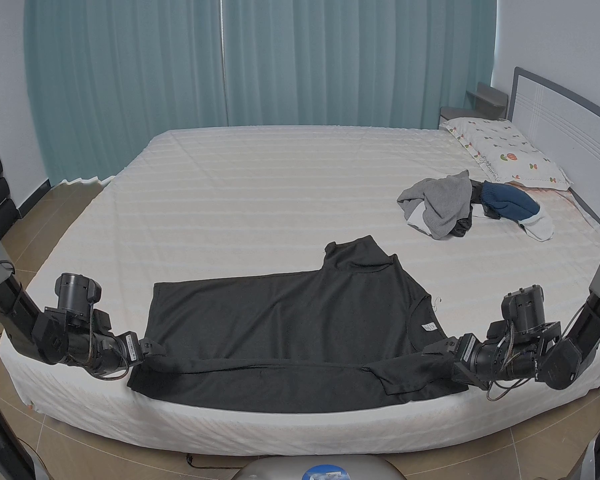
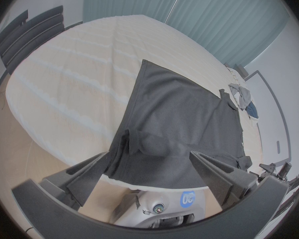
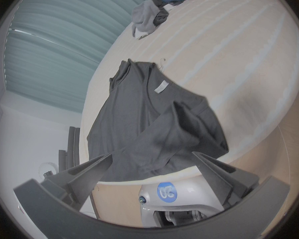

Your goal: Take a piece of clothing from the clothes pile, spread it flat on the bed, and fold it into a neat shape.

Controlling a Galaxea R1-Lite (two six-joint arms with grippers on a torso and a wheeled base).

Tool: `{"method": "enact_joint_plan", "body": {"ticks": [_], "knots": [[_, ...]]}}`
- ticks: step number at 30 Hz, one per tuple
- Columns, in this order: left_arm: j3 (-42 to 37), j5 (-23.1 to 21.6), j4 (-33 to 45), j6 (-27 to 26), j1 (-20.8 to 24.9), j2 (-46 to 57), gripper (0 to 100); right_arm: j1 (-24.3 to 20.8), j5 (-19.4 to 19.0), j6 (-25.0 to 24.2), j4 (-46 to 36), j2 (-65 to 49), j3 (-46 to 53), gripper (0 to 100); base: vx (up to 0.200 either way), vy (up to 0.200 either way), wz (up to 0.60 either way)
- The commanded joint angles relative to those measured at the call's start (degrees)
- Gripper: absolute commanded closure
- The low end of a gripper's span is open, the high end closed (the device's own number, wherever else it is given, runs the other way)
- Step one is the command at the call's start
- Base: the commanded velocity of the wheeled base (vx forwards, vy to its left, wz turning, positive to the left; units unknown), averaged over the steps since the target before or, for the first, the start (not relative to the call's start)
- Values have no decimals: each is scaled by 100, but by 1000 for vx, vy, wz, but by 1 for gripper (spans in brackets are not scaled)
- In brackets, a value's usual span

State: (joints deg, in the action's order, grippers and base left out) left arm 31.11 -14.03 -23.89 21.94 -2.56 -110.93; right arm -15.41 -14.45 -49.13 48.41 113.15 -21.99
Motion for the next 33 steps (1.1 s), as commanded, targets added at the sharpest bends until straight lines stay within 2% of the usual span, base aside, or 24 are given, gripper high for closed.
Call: {"method": "enact_joint_plan", "body": {"ticks": [1, 3, 4, 5, 7, 20, 28, 33], "knots": [[-255, -407, -28, 337, -43, 116, 0, -393, 197, -194, 538, 137, 353, 0, 0, 0, 0], [-237, -768, -28, 574, -78, 98, 0, -489, 364, -220, 670, 251, 389, 0, 0, 0, 0], [-237, -768, -28, 574, -78, 98, 0, -489, 364, -220, 670, 251, 389, 0, 0, 0, 0], [-237, -1093, -28, 689, -192, 72, 0, -533, 478, -246, 810, 383, 389, 0, 0, 0, 0], [-237, -1146, -28, 697, -254, 46, 0, -533, 487, -246, 898, 497, 380, 0, 0, 0, 0], [-290, -1207, -28, 706, -263, -165, 0, -525, 583, -229, 1136, 884, 424, 0, 0, 0, 0], [-316, -1207, -36, 662, -254, -341, 0, -542, 706, -220, 1909, 1376, 573, 0, 0, 0, 0], [-316, -1207, -36, 653, -254, -350, 0, -533, 724, -211, 2182, 1253, 731, 0, 0, 0, 0]]}}
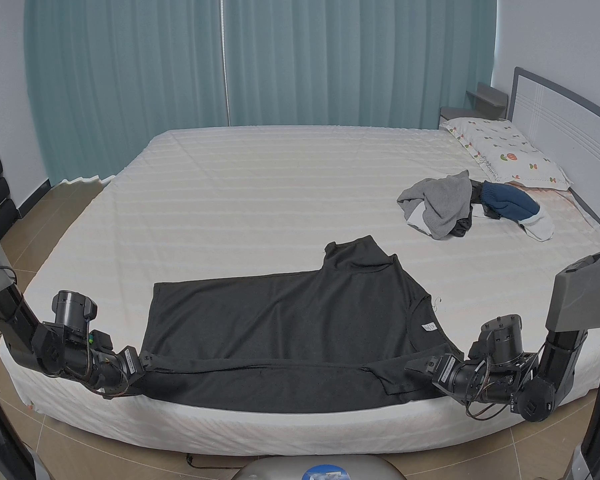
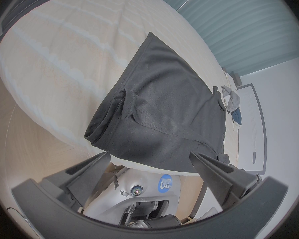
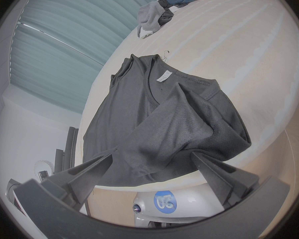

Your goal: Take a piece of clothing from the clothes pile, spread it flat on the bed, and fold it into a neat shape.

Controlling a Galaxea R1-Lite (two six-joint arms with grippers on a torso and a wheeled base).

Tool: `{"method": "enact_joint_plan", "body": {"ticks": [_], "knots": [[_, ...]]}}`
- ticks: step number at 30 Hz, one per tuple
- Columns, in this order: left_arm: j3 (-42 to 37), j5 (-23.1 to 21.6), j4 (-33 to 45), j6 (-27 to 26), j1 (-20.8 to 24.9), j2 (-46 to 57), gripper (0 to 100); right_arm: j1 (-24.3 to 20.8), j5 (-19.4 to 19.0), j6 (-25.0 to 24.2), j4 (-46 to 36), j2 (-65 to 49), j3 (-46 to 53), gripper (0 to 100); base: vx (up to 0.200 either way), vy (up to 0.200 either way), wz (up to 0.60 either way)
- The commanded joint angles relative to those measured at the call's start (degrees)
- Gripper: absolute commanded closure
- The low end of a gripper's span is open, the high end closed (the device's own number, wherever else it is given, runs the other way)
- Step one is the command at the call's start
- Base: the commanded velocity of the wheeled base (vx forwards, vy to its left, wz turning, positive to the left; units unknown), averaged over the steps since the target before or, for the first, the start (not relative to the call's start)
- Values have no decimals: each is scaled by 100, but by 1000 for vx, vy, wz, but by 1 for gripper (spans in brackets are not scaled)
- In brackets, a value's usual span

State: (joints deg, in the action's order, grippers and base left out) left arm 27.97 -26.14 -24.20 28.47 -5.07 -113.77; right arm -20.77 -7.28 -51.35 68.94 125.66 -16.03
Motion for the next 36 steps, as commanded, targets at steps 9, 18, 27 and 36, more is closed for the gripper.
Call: {"method": "enact_joint_plan", "body": {"ticks": [9, 18, 27, 36], "knots": [[-10, 3, -6, -16, -3, -75, 0, -6, 7, 28, 41, -850, 223, 0, 0, 0, 0], [-2, 3, -6, -25, -3, -83, 0, -32, -54, 37, 102, -428, 83, 0, 0, 0, 0], [-2, 3, -6, -25, -3, -83, 0, 12, -11, 11, 225, 292, -164, 0, 0, 0, 0], [-2, 3, -6, -25, -3, -92, 0, 38, -2, -7, 243, 459, -181, 0, 0, 0, 0]]}}
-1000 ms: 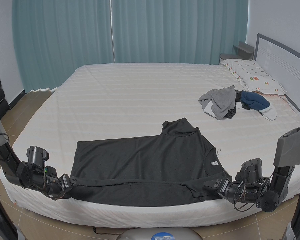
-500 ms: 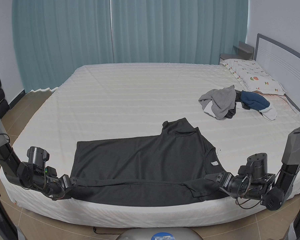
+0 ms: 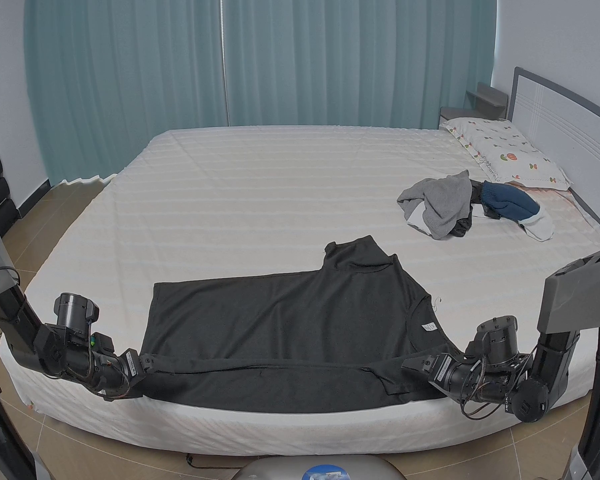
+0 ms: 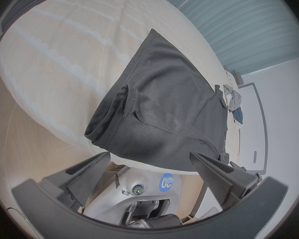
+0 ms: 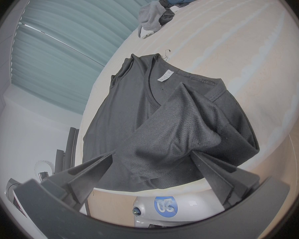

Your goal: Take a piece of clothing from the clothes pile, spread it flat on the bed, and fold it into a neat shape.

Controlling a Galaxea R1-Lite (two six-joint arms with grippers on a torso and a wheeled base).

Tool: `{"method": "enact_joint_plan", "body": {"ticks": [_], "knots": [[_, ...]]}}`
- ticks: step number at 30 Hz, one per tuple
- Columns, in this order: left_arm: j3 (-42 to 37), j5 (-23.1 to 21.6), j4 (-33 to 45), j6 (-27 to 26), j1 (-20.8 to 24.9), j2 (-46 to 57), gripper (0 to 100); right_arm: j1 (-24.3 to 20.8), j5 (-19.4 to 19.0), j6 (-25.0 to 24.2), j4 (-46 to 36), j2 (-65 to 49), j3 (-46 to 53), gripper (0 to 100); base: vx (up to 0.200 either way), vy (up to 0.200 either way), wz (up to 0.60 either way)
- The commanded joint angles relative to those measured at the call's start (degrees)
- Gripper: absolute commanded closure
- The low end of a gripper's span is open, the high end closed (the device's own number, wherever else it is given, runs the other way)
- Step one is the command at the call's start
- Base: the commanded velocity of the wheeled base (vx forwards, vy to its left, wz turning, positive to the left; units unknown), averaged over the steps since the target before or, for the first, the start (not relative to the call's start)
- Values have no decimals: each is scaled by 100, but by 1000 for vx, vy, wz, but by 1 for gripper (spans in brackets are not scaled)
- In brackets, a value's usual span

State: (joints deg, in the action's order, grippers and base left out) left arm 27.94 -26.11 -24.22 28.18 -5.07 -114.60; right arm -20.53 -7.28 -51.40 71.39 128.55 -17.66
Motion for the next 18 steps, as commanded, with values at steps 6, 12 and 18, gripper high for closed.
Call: {"method": "enact_joint_plan", "body": {"ticks": [6, 12, 18], "knots": [[1, 1, -4, 3, -3, -9, 0, 14, 25, -143, 7, 241, -53, 0, 0, 0, 0], [-8, 1, -4, -6, -3, -9, 0, 14, 130, -266, 235, 179, -9, 0, 0, 0, 0], [-8, 1, -4, -6, -3, -9, 0, 14, 148, -275, 253, 153, 44, 100, 0, 0, 0]]}}
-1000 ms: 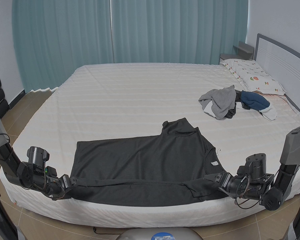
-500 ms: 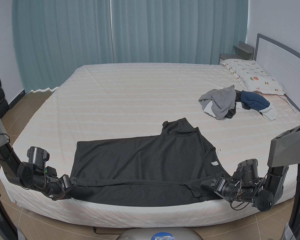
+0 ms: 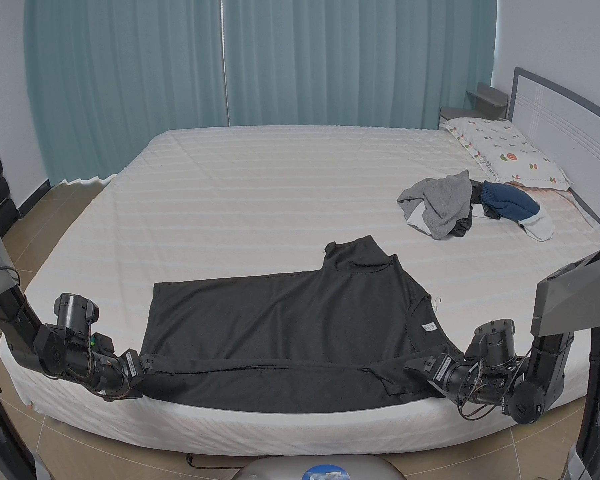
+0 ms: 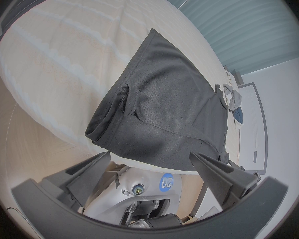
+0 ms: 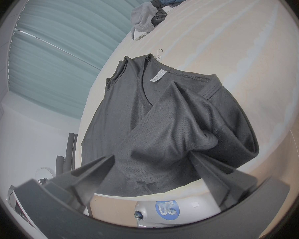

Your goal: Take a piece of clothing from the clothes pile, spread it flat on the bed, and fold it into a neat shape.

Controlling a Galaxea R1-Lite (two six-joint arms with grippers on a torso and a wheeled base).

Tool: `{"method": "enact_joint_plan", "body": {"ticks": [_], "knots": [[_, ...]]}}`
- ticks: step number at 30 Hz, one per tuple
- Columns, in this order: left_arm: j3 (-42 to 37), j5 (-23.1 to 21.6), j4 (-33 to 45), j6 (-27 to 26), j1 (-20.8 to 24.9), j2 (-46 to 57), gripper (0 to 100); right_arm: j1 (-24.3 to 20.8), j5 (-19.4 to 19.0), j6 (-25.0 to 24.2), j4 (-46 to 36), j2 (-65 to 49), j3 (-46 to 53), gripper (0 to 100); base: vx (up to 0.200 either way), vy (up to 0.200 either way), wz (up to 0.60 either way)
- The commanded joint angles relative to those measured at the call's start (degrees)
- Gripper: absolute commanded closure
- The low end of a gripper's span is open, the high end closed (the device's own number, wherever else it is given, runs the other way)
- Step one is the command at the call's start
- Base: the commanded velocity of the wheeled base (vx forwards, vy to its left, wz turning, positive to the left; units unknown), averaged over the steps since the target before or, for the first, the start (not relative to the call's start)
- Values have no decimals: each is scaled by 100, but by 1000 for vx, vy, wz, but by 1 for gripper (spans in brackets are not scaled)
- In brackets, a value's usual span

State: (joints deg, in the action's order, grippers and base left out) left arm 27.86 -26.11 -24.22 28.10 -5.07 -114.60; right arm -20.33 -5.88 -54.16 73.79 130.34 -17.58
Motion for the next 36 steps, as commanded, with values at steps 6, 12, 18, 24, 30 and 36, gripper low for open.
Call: {"method": "enact_joint_plan", "body": {"ticks": [6, 12, 18, 24, 30, 36], "knots": [[1, 1, -4, 3, -3, -9, 0, -32, 51, -7, 13, -281, 202, 100, 0, 0, 0], [1, 1, -4, 3, -3, -9, 0, -50, 51, -7, 4, -554, 299, 100, 0, 0, 0], [1, 1, -4, 3, -3, -9, 0, -67, 51, -15, -58, -870, 290, 100, 0, 0, 0], [1, 1, -4, -6, -3, -9, 0, -85, 51, -15, -84, -984, 352, 100, 0, 0, 0], [1, 1, -4, 3, -3, -9, 0, -85, -1, -24, -84, -914, 510, 100, 0, 0, 0], [1, 1, -4, 3, -3, -9, 0, -85, -28, -7, -128, -896, 738, 0, 0, 0, 0]]}}
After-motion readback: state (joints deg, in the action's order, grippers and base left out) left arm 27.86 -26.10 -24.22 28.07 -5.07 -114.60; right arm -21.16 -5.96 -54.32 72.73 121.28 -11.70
